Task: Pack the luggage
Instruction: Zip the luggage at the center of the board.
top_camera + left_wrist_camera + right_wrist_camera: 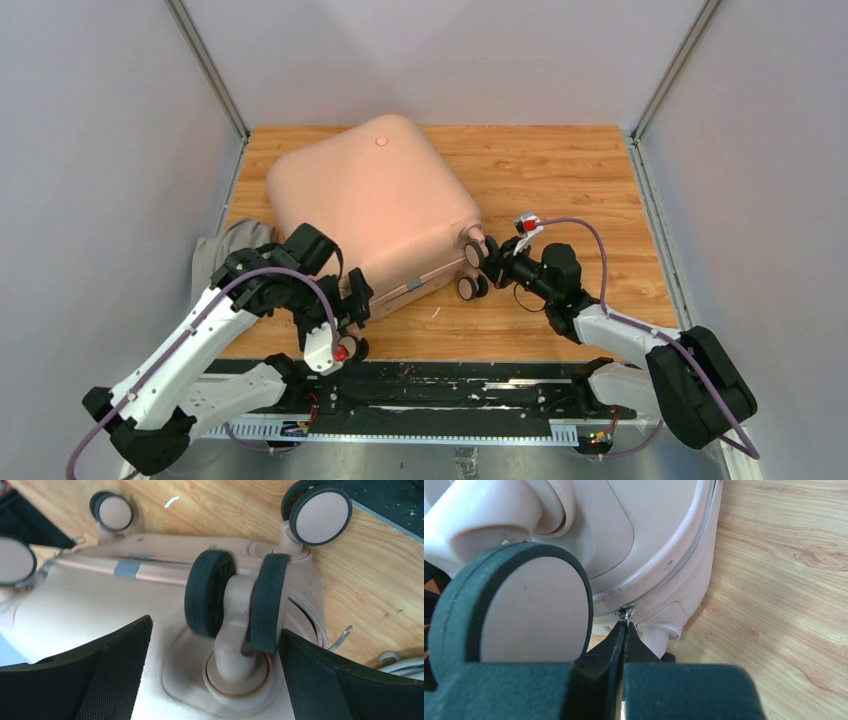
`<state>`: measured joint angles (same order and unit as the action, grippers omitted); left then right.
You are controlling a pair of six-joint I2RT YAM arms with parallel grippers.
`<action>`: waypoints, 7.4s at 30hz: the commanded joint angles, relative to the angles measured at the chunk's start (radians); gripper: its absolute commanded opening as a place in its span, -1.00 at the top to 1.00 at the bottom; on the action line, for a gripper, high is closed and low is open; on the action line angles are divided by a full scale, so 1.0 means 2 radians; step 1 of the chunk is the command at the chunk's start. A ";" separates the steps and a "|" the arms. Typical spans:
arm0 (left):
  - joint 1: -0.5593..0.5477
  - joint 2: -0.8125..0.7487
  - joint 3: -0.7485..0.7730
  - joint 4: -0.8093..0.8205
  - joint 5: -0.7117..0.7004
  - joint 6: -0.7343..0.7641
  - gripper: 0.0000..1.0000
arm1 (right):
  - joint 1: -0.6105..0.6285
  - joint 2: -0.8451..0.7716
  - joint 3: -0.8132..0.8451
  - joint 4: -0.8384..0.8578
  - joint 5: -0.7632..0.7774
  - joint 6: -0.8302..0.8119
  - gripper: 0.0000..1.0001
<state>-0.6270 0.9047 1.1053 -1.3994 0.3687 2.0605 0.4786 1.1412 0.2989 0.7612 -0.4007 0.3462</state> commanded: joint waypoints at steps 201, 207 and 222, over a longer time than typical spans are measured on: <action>-0.277 0.078 0.120 0.142 -0.354 -0.314 1.00 | -0.071 0.196 0.008 0.376 -0.073 0.064 0.11; -0.276 0.079 0.122 0.142 -0.352 -0.314 1.00 | -0.068 0.204 0.007 0.385 -0.077 0.077 0.60; -0.276 0.083 0.128 0.142 -0.349 -0.313 1.00 | -0.027 0.152 0.010 0.319 -0.036 0.031 0.74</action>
<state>-1.1717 1.1320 1.2823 -1.2888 -0.2424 1.3357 0.3862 1.4834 0.2813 1.3560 -0.5026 0.4438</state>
